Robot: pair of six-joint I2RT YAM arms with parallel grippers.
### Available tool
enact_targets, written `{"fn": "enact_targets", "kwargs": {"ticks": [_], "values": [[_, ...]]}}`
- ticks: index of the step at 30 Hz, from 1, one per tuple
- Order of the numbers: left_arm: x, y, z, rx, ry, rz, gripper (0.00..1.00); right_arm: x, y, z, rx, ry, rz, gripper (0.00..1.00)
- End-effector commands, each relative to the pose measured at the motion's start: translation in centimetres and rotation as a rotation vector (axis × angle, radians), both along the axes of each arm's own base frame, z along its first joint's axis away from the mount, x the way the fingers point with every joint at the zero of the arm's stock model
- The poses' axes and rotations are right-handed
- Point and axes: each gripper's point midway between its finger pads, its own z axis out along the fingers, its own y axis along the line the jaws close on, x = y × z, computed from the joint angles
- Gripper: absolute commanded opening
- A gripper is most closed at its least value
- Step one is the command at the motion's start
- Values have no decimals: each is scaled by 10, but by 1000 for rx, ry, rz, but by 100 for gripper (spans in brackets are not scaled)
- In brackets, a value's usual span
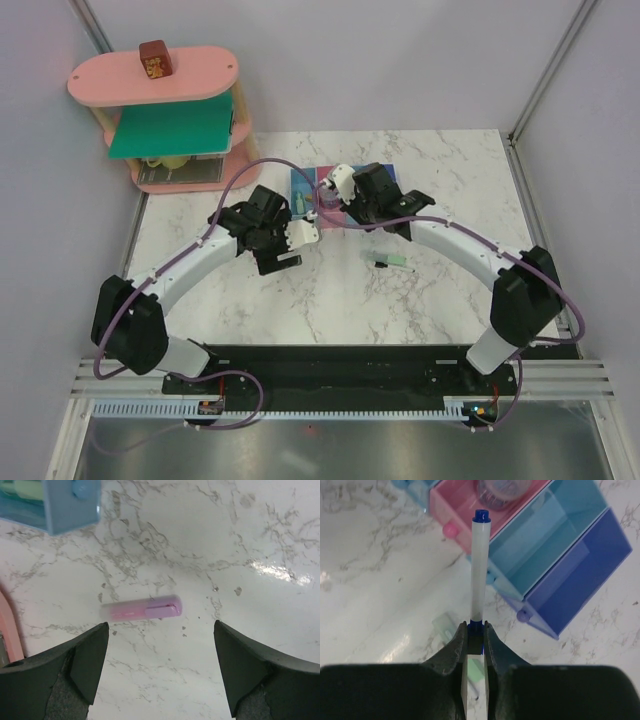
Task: Sort the stationery into containers
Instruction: Pick up the pen from the center of the board, then place the pen in the storage box.
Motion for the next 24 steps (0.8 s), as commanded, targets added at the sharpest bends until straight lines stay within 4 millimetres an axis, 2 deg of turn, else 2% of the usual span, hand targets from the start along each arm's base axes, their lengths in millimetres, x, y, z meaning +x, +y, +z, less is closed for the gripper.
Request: {"fn": "enact_targets", "kwargs": {"ticks": [1,3,4,5,7,10,15,17,21,24], "values": [[-7,12,1,52,-55,-85,91,65,12,37,131,-171,-158,11],[-6,18,-1,83,-69,-95,91,82,12,26,137,-165,-206,11],[-6,20,-3,99,-73,-109,91,96,9,35,160,-190,-236,11],[-4,21,-5,107,-74,-114,92,105,8,21,154,-170,-258,11],[0,24,-5,121,-84,-122,92,123,5,11,171,-153,-296,11],[11,28,-9,139,-100,-128,92,137,1,-5,156,-142,-324,11],[34,35,-20,194,-148,-184,92,146,-8,-25,133,-133,-354,13],[36,40,-26,221,-158,-219,99,147,-10,-32,126,-127,-358,17],[44,52,-46,289,-180,-323,100,145,-11,-37,124,-114,-351,31],[54,54,-48,279,-174,-316,100,144,-8,-33,138,-110,-337,41]]}}
